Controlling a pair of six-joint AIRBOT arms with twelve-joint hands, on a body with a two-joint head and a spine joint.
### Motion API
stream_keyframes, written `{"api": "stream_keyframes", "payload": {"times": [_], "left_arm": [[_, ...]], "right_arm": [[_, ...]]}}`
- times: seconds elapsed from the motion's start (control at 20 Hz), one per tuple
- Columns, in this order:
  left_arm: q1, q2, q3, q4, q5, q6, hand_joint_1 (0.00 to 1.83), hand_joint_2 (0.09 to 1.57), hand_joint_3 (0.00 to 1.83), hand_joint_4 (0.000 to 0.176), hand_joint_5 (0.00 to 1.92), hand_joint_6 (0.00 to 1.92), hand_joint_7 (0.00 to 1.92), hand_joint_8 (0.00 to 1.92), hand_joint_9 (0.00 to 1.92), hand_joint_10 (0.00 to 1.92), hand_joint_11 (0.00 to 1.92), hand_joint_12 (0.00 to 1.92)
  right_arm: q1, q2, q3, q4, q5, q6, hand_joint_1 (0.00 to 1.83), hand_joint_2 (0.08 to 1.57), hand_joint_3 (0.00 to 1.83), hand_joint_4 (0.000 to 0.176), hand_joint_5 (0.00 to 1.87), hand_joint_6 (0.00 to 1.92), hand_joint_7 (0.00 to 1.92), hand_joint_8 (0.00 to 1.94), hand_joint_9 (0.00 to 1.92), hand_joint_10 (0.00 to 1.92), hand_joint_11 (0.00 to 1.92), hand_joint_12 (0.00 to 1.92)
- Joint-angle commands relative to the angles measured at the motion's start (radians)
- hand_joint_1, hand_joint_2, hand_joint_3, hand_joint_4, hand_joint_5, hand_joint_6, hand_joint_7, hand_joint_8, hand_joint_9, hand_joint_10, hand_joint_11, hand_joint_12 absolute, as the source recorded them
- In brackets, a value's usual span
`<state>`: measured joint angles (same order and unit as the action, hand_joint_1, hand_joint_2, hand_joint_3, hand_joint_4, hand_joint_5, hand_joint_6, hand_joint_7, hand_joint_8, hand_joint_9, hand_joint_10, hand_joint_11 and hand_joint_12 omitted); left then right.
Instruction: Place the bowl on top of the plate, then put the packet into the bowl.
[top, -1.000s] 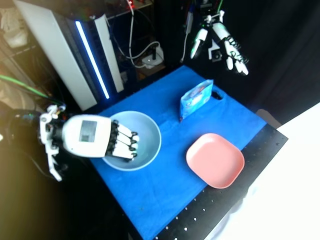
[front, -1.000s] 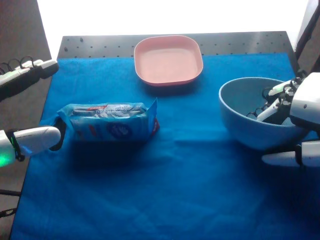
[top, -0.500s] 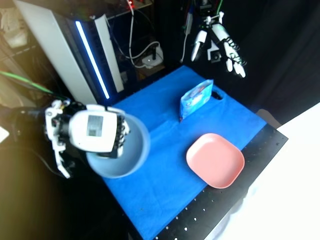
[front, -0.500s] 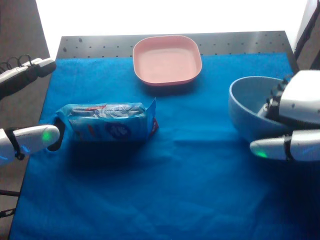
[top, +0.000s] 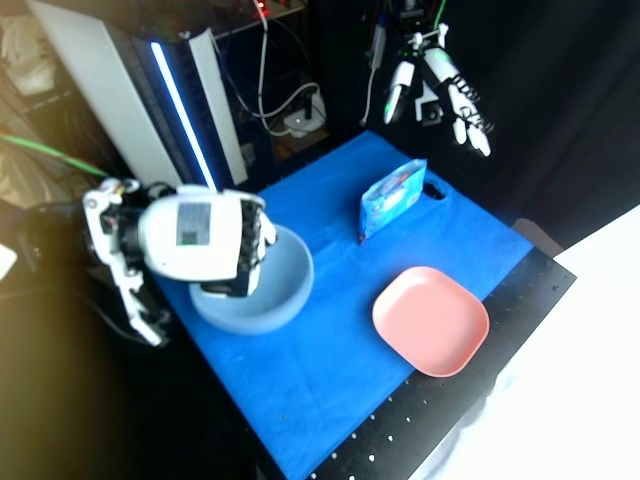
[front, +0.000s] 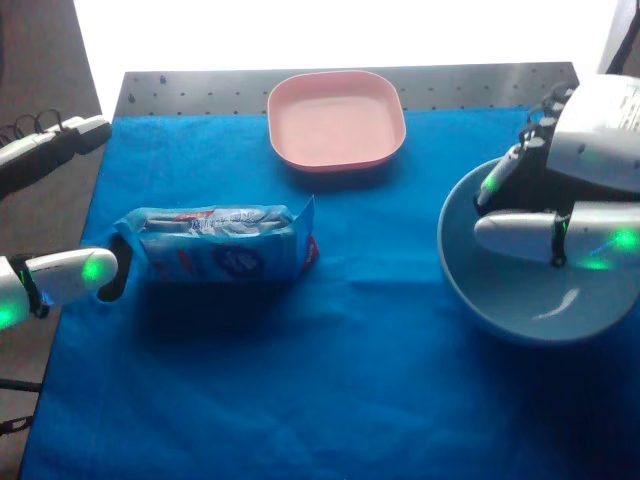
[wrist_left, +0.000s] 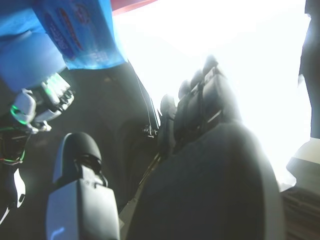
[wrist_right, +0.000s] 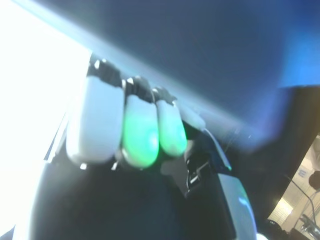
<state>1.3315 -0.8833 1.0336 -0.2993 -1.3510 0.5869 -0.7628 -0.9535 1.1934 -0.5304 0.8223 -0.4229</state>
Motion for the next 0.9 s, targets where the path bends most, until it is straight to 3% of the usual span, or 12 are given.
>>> {"api": "stream_keyframes", "payload": {"times": [0.0, 0.05, 0.1, 0.2, 0.3, 0.4, 0.45, 0.55, 0.6, 0.7, 0.8, 0.85], "left_arm": [[-0.007, -0.006, 0.006, -0.007, -0.129, -0.006, 0.57, 1.07, 0.0, 0.053, 0.19, 0.0, 0.13, 0.0, 0.11, 0.01, 0.12, 0.07], [-0.007, -0.007, 0.007, -0.007, -0.13, -0.006, 0.56, 1.07, 0.0, 0.041, 0.19, 0.0, 0.12, 0.0, 0.1, 0.01, 0.12, 0.07], [-0.007, -0.007, 0.007, -0.007, -0.132, -0.007, 0.55, 1.08, 0.0, 0.039, 0.18, 0.0, 0.12, 0.0, 0.1, 0.0, 0.11, 0.07], [-0.007, -0.007, 0.006, -0.007, -0.129, -0.008, 0.55, 1.08, 0.01, 0.037, 0.18, 0.0, 0.12, 0.0, 0.1, 0.0, 0.1, 0.07], [-0.007, -0.007, 0.006, -0.007, -0.129, -0.009, 0.55, 1.07, 0.0, 0.053, 0.19, 0.0, 0.12, 0.0, 0.1, 0.0, 0.11, 0.07], [-0.006, -0.009, 0.005, -0.007, -0.129, -0.012, 0.57, 1.07, 0.0, 0.062, 0.19, 0.0, 0.12, 0.0, 0.1, 0.0, 0.09, 0.07], [-0.006, -0.01, 0.005, -0.007, -0.129, -0.012, 0.58, 1.06, 0.0, 0.064, 0.19, 0.0, 0.13, 0.0, 0.1, 0.0, 0.1, 0.07], [-0.006, -0.01, 0.005, -0.007, -0.13, -0.014, 0.59, 1.07, 0.0, 0.041, 0.2, 0.0, 0.13, 0.0, 0.11, 0.0, 0.11, 0.08], [-0.006, -0.01, 0.005, -0.007, -0.13, -0.014, 0.59, 1.07, 0.0, 0.042, 0.19, 0.0, 0.13, 0.0, 0.1, 0.0, 0.1, 0.08], [-0.006, -0.01, 0.005, -0.007, -0.13, -0.015, 0.59, 1.08, 0.0, 0.038, 0.19, 0.0, 0.13, 0.0, 0.1, 0.0, 0.09, 0.08], [-0.005, -0.01, 0.004, -0.007, -0.131, -0.015, 0.59, 1.07, 0.0, 0.045, 0.19, 0.0, 0.12, 0.0, 0.08, 0.0, 0.08, 0.07], [-0.005, -0.01, 0.004, -0.007, -0.131, -0.016, 0.59, 1.07, 0.0, 0.044, 0.19, 0.0, 0.11, 0.0, 0.08, 0.0, 0.08, 0.07]], "right_arm": [[0.015, -0.006, 0.007, 0.052, 0.096, 0.002, 0.09, 1.54, 0.01, 0.0, 1.13, 1.92, 1.55, 1.94, 1.65, 1.92, 1.62, 1.92], [0.015, -0.006, 0.009, 0.057, 0.096, 0.002, 0.24, 1.53, 0.01, 0.0, 1.09, 1.92, 1.53, 1.93, 1.6, 1.91, 1.24, 1.86], [0.014, -0.006, 0.009, 0.058, 0.096, 0.002, 0.29, 1.53, 0.0, 0.0, 1.08, 1.92, 1.51, 1.94, 1.58, 1.92, 1.21, 1.91], [0.012, -0.011, 0.008, 0.057, 0.094, 0.002, 0.34, 1.54, 0.0, 0.0, 1.03, 1.92, 1.5, 1.94, 1.61, 1.92, 1.58, 1.92], [0.006, -0.013, 0.008, 0.057, 0.094, 0.002, 0.31, 1.55, 0.0, 0.0, 1.0, 1.92, 1.47, 1.94, 1.59, 1.92, 1.6, 1.92], [0.0, -0.013, 0.004, 0.051, 0.094, 0.002, 0.29, 1.46, 0.0, 0.0, 0.93, 1.24, 1.28, 1.8, 1.37, 1.92, 1.36, 1.92], [-0.001, -0.013, 0.001, 0.05, 0.094, 0.003, 0.21, 1.42, 0.0, 0.0, 0.95, 0.77, 1.18, 1.48, 1.25, 1.75, 1.21, 1.88], [-0.011, -0.012, -0.009, 0.048, 0.094, 0.003, 0.06, 1.39, 0.0, 0.0, 0.95, 0.25, 1.06, 1.14, 1.04, 1.6, 0.99, 1.8], [-0.016, -0.011, -0.014, 0.045, 0.094, 0.003, 0.07, 1.38, 0.0, 0.0, 0.94, 0.13, 1.06, 0.95, 1.03, 1.47, 0.95, 1.71], [-0.033, -0.01, -0.022, 0.04, 0.093, 0.01, 0.01, 1.38, 0.0, 0.0, 0.96, 0.04, 0.98, 1.08, 1.02, 1.56, 1.01, 1.73], [-0.058, -0.01, -0.026, 0.039, 0.093, 0.032, 0.0, 1.33, 0.0, 0.0, 0.87, 0.0, 0.94, 0.59, 0.93, 1.11, 0.81, 1.48], [-0.076, -0.01, -0.026, 0.039, 0.093, 0.047, 0.0, 1.32, 0.0, 0.0, 0.85, 0.0, 0.97, 0.4, 0.88, 1.03, 0.72, 1.46]]}}
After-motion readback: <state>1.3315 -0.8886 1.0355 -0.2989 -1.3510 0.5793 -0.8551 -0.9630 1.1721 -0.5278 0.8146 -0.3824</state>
